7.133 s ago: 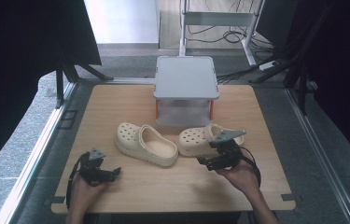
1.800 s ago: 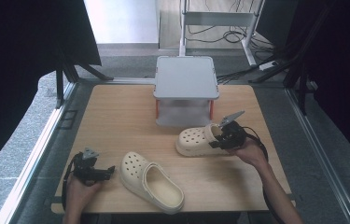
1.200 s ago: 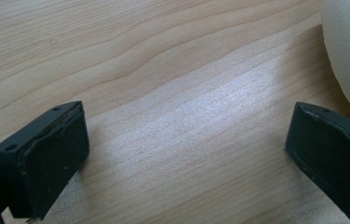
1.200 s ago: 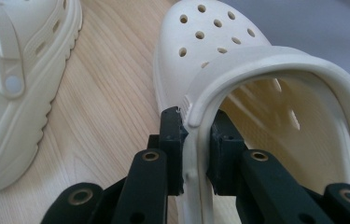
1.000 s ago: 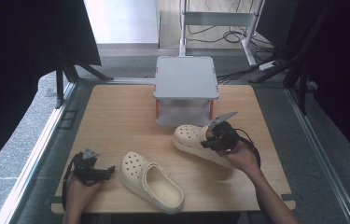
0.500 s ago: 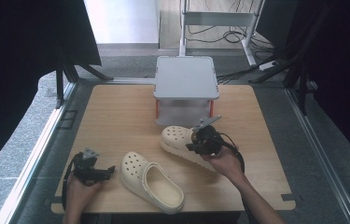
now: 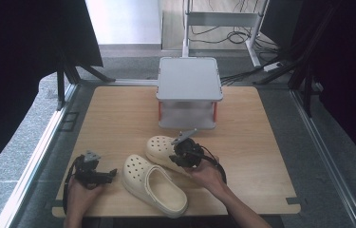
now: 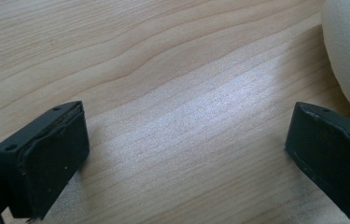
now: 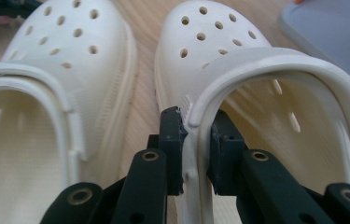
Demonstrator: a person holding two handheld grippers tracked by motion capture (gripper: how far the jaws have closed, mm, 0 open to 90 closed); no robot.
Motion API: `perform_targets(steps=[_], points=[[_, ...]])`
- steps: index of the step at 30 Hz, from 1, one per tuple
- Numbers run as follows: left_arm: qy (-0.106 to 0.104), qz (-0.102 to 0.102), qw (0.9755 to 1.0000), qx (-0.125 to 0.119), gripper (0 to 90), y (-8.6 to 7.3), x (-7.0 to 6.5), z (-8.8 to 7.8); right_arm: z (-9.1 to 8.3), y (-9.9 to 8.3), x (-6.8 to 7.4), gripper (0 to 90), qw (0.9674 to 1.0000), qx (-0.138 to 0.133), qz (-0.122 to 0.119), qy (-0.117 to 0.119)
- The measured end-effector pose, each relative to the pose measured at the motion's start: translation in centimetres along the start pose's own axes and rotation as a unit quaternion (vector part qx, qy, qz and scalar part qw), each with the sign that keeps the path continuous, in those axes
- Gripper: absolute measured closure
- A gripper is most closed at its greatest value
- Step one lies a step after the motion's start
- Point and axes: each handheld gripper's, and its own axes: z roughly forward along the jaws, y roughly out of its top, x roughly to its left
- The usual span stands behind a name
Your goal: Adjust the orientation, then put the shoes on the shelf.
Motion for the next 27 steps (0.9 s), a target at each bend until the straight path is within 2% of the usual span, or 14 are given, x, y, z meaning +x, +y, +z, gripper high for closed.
perform_targets(steps=[5, 6, 10, 14, 16, 17, 18, 20, 24, 27], points=[[-0.001, -0.002, 1.0000, 0.001, 0.0, 0.0, 0.0, 0.0, 0.4, 0.1, 1.1, 77.1, 0.9997, 0.004, -0.010, 0.020], [-0.001, -0.002, 1.0000, 0.000, 0.0, 0.0, 0.0, 0.0, 0.5, 0.2, 1.4, 76.9, 0.9992, 0.006, -0.010, 0.039], [0.000, -0.003, 1.0000, 0.000, 0.0, 0.0, 0.0, 0.0, 0.5, 0.1, 1.4, 76.2, 0.9978, 0.009, -0.004, 0.066], [0.000, -0.002, 1.0000, 0.000, 0.0, 0.0, 0.0, 0.0, 0.5, -0.1, 1.1, 73.2, 0.9965, 0.014, -0.008, 0.082], [0.000, -0.001, 1.0000, 0.000, 0.0, 0.0, 0.0, 0.0, 0.6, -0.4, 0.8, 69.1, 0.9947, 0.018, -0.012, 0.100], [0.000, -0.001, 1.0000, 0.000, 0.0, 0.0, 0.0, 0.0, 0.5, -0.5, 0.7, 64.6, 0.9949, 0.011, -0.015, 0.099], [0.000, -0.001, 1.0000, 0.000, 0.0, 0.0, 0.0, 0.0, 0.2, -0.7, 0.4, 55.5, 0.9950, 0.007, -0.020, 0.097], [0.000, -0.002, 1.0000, 0.000, 0.0, 0.0, 0.0, 0.0, -0.3, -0.8, 0.0, 46.5, 0.9943, 0.003, -0.020, 0.104], [0.000, -0.003, 1.0000, 0.000, 0.0, 0.0, 0.0, 0.0, -1.5, -1.2, -0.4, 36.5, 0.9922, -0.015, -0.024, 0.122], [-0.001, -0.001, 1.0000, 0.001, 0.0, 0.0, 0.0, 0.0, -1.8, -1.3, -0.1, 31.6, 0.9912, -0.017, -0.031, 0.127]])
